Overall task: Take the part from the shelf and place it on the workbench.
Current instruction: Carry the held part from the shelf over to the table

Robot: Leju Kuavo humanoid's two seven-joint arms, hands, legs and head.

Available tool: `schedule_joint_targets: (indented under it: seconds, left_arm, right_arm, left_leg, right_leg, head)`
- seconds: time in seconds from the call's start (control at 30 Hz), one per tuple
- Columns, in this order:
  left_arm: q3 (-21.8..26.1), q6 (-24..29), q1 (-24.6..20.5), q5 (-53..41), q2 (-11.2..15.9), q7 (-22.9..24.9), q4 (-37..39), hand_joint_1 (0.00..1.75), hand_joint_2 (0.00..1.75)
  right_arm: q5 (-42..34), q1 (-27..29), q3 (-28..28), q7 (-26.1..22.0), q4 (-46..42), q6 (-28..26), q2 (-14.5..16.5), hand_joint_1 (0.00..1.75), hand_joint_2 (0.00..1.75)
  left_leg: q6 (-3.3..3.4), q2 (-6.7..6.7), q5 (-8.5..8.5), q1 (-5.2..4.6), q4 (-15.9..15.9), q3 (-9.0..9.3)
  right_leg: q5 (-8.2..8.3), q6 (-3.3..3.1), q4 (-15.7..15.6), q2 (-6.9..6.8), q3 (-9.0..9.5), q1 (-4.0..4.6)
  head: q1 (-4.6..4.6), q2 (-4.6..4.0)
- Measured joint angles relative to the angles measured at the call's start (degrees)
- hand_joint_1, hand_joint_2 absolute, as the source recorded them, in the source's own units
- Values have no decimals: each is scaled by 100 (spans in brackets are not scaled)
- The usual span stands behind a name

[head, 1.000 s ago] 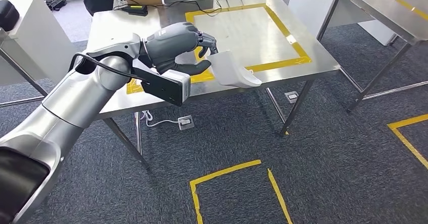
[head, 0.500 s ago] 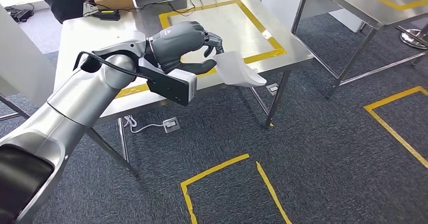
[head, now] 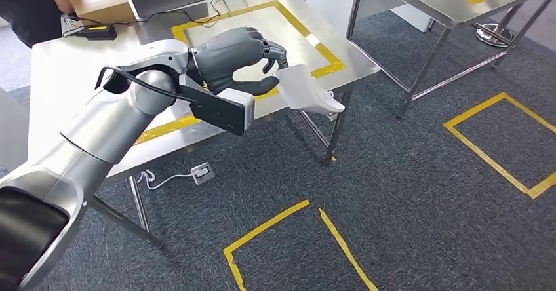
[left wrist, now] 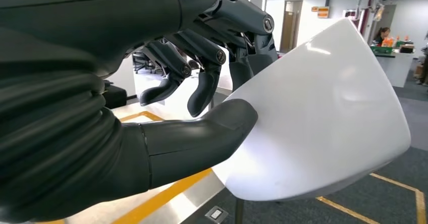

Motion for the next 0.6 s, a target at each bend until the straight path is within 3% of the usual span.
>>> schedule_joint_targets:
  seconds: [0.07, 0.13, 0.2, 0.23, 0.27, 0.33, 0.4, 0.5, 0.53, 0.6]
  left_arm:
    - [0, -2, -30, -3, -8, 10, -1, 175, 175]
    - [-1, -2, -57, -5, -9, 16, 5, 175, 175]
    - [-3, -3, -55, -7, -13, 18, 23, 175, 175]
    - [-5, -3, -51, -8, -15, 18, 32, 175, 175]
    - [-6, -3, -50, -9, -18, 18, 38, 175, 175]
    - [-7, -3, -51, -9, -21, 18, 44, 175, 175]
    - [-11, -4, -57, -13, -27, 19, 51, 175, 175]
    - [-15, -4, -63, -15, -37, 20, 54, 175, 175]
    - [-15, -3, -66, -15, -37, 18, 53, 175, 175]
    - [-15, -1, -69, -14, -31, 18, 52, 175, 175]
  right_arm:
    - [8, -8, -1, -8, 0, -47, 9, 0, 175]
    - [16, -26, -2, -17, 0, -79, 14, 0, 175]
    - [18, -23, -2, -34, 0, -110, 13, 0, 175]
    - [18, -14, -2, -42, 0, -120, 12, 0, 175]
    - [19, -5, -2, -49, 0, -126, 12, 0, 175]
    - [20, 5, -2, -60, 0, -129, 12, 0, 175]
    - [20, 0, -1, -64, 0, -129, 13, 0, 175]
    - [21, -9, 0, -66, 0, -130, 15, 0, 175]
    - [23, -6, 0, -66, 0, -130, 15, 0, 175]
    - [26, -6, 1, -67, 0, -130, 15, 0, 175]
  left_leg:
    - [80, 50, -45, 11, -26, 131]
    - [125, 87, -113, 2, -29, 209]
    - [131, 109, -198, -6, -26, 291]
    - [123, 117, -249, -7, -24, 351]
    - [113, 126, -305, -6, -23, 419]
    - [81, 153, -441, -13, -13, 567]
    - [28, 169, -569, -37, -24, 643]
    - [-77, 169, -585, -51, 46, 698]
    - [-112, 168, -533, -45, 210, 640]
    - [-168, 168, -530, -26, 781, 278]
  right_leg:
    - [-82, 26, 310, -191, -159, 17]
    - [-301, 43, 953, -355, -594, 41]
    - [-464, 53, 1479, -382, -1043, 51]
    - [-427, 50, 1470, -387, -1137, 54]
    - [-301, 43, 1278, -392, -1128, 56]
    - [238, 9, 476, -438, -897, 66]
    - [590, -54, -64, -481, -711, 97]
    - [580, -162, -138, -448, -622, 97]
    - [551, -205, -146, -435, -579, 85]
    - [475, -270, -156, -419, -475, 75]
  head:
    - [5, 0]
    - [16, 0]
    - [17, 0]
    - [18, 0]
    - [18, 0]
    - [18, 0]
    - [16, 0]
    - [13, 1]
    - [10, 1]
    - [6, 0]
